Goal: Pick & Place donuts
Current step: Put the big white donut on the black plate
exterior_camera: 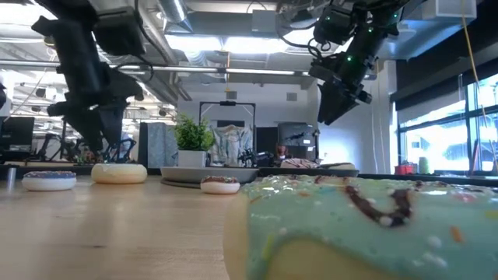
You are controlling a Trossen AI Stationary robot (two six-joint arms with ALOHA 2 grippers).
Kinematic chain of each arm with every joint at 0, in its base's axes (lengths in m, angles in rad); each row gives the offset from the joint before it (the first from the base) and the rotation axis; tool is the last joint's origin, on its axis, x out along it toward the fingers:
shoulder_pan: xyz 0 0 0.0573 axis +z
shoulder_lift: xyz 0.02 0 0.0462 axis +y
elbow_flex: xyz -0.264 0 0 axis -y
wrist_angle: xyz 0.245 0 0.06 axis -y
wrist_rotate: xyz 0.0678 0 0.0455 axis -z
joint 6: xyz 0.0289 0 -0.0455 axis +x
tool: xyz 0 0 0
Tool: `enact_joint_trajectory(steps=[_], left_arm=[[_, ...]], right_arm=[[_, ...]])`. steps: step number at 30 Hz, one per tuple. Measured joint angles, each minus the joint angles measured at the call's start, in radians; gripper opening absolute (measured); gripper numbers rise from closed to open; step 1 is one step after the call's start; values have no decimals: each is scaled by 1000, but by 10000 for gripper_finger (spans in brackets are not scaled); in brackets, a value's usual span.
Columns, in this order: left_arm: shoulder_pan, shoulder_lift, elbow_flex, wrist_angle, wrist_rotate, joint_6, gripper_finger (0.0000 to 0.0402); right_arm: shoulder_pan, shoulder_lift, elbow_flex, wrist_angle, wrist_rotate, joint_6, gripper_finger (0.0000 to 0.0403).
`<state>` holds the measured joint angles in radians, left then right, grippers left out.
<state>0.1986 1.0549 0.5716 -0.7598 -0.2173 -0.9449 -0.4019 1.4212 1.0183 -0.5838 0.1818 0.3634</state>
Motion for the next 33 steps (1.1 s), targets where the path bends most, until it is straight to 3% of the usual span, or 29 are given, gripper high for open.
enact_joint_trajectory(steps=[9, 22, 33], left_arm=[[0, 143, 0, 24, 14, -168, 191], [14, 259, 1, 119, 63, -198, 186], [14, 219, 0, 119, 55, -140, 76]], right_arm=[[0, 0, 0, -1, -1, -1, 131], [0, 0, 0, -1, -1, -5, 131], [7, 0, 0, 22, -32, -40, 131]])
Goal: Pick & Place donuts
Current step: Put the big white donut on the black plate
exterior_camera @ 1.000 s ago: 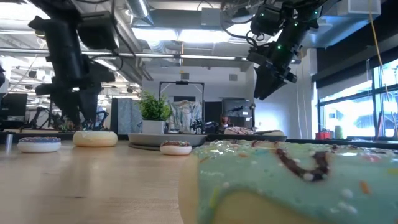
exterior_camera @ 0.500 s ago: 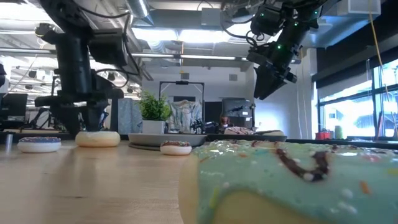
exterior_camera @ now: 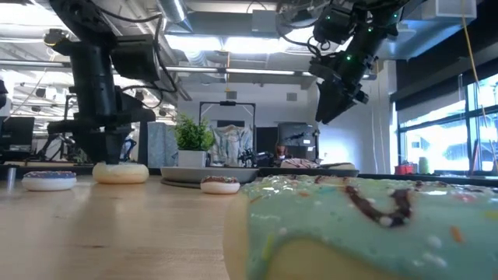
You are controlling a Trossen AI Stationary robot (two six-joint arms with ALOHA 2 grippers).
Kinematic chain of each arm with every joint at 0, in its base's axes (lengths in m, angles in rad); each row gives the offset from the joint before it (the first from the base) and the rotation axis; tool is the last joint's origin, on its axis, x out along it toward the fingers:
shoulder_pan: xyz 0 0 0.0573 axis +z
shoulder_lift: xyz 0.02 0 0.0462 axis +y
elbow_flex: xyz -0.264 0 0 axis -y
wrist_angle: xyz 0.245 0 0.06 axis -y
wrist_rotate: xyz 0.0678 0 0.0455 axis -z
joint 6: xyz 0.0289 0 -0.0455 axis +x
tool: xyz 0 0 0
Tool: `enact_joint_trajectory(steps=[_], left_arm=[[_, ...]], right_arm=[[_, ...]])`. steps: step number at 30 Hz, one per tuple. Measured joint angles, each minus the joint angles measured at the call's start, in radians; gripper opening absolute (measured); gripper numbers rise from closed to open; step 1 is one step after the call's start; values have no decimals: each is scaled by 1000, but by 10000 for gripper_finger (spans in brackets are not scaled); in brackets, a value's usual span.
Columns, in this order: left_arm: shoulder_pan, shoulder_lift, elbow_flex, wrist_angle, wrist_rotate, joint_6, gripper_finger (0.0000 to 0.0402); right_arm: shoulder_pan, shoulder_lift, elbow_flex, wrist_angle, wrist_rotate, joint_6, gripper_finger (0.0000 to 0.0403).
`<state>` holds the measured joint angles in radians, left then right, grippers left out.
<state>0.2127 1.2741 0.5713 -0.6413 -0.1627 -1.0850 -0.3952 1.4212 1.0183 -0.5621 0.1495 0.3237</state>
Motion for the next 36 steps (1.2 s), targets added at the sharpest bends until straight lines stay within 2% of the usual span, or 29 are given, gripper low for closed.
enact_joint_trajectory(steps=[4, 7, 9, 13, 14, 17, 19, 21, 26, 31, 36], left_arm=[[0, -85, 2, -3, -4, 6, 39], [-6, -160, 26, 39, -63, 7, 25], [-18, -202, 41, 120, -123, 28, 23], [-44, -237, 64, 359, -243, 138, 28], [-50, -237, 67, 425, -264, 180, 28], [-72, -215, 69, 619, -320, 294, 28], [-88, -191, 69, 724, -359, 347, 26], [-103, -160, 69, 829, -390, 403, 24], [-130, -79, 69, 1017, -435, 483, 25], [-150, -19, 69, 1125, -514, 527, 24], [-167, -10, 69, 1212, -518, 589, 24]], right_arm=[[31, 0, 0, 94, -87, -49, 131], [80, 0, 0, 218, -126, -94, 131], [119, 0, 0, 307, -125, -133, 131], [212, 0, 0, 456, -124, -311, 131], [236, 1, 0, 492, -110, -349, 131], [297, 1, 0, 595, 22, -407, 131], [321, 1, 0, 652, 112, -413, 131], [335, 1, 0, 695, 151, -409, 131], [348, 2, 0, 729, 86, -408, 131], [346, 2, 0, 733, 85, -362, 131], [348, 7, 0, 746, 84, -380, 135]])
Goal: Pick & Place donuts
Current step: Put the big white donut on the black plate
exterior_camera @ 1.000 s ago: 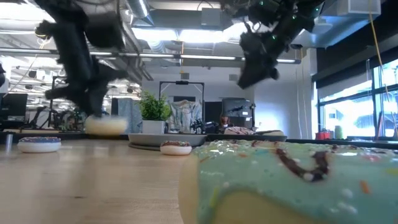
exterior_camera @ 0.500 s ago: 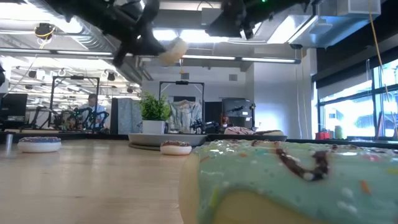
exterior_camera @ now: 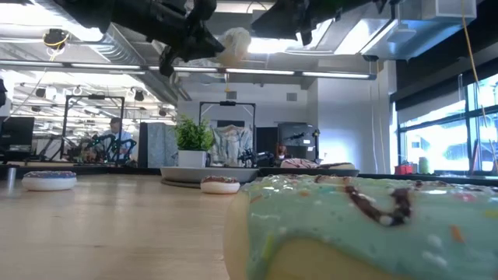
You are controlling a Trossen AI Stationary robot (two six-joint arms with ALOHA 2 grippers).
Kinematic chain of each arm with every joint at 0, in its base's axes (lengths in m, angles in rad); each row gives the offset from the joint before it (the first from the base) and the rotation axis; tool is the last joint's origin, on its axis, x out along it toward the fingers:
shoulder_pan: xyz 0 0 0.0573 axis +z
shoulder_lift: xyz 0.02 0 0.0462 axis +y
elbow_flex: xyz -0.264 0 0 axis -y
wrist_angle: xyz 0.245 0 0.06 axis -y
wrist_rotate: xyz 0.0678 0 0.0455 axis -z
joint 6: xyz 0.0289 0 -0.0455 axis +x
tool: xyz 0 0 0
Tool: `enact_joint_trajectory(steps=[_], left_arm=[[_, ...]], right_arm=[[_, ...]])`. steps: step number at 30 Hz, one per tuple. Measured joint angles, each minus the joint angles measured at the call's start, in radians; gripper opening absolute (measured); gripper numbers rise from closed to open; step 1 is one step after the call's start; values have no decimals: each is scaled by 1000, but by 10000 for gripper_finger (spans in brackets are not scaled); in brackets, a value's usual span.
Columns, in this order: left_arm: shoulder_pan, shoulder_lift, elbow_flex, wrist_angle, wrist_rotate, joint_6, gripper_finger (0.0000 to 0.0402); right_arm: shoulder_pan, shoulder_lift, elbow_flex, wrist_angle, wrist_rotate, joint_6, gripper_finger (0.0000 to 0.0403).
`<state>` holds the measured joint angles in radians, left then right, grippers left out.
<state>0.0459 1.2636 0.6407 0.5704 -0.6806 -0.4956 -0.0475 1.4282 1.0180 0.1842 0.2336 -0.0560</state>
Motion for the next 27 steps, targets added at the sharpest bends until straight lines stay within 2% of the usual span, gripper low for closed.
enact_joint_trajectory(steps=[14, 18, 27], left_arm=[[0, -6, 0, 2, 17, 12, 24], [0, -6, 0, 3, 28, 12, 25], [0, -6, 0, 35, 141, 12, 28]], right_arm=[[-3, 54, 0, 97, 1, -5, 211], [-20, 53, 0, 101, 17, 13, 221], [-63, 53, 0, 104, 32, 112, 222]])
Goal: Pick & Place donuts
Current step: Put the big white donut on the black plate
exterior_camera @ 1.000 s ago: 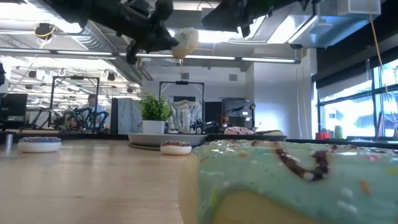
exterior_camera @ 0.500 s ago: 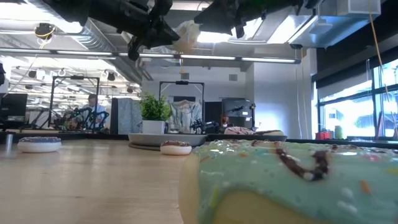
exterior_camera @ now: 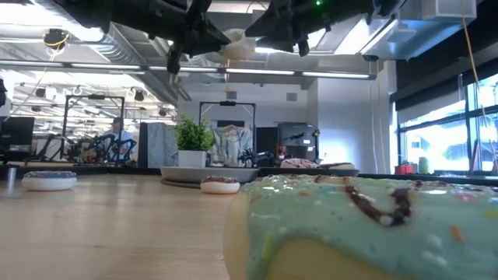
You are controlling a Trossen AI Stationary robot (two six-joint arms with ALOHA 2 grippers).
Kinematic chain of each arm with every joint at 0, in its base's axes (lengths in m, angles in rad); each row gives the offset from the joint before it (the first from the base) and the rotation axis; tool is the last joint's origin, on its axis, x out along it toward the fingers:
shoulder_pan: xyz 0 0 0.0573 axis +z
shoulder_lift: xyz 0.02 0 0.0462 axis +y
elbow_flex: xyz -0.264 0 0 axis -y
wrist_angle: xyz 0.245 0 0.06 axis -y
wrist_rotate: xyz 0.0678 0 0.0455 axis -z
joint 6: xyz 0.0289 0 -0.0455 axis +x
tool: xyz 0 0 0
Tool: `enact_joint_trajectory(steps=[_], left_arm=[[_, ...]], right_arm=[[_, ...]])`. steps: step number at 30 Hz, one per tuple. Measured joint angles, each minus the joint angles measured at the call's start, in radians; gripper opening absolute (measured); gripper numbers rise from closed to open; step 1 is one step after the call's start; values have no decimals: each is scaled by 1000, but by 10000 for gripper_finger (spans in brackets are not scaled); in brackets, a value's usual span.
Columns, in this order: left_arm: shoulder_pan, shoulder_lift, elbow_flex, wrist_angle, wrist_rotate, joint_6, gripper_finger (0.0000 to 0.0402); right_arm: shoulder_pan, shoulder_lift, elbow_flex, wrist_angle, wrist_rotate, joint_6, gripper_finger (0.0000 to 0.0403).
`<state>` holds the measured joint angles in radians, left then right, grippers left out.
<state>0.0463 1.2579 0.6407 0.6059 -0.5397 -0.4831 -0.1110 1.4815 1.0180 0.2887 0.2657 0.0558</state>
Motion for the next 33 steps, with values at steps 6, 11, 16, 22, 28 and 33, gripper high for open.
enact_joint_trajectory(steps=[6, 11, 16, 22, 28, 33], left_arm=[[-8, 0, 0, 17, 15, 65, 29], [-13, 0, 0, 17, 2, 82, 25], [-14, 0, 0, 18, -20, 82, 29], [-14, 0, 0, 17, -18, 88, 31], [-14, 0, 0, 19, -19, 154, 34], [-14, -3, 0, 18, -22, 138, 66]], right_arm=[[-7, 11, 0, 3, -12, 60, 214], [-8, 11, 0, 1, -27, 70, 185], [-8, 11, 0, 7, -26, 67, 152], [-8, 12, 0, 7, -26, 62, 122], [-8, 11, 0, 6, -25, 45, 104], [-12, 10, 0, 5, -21, 57, 100]])
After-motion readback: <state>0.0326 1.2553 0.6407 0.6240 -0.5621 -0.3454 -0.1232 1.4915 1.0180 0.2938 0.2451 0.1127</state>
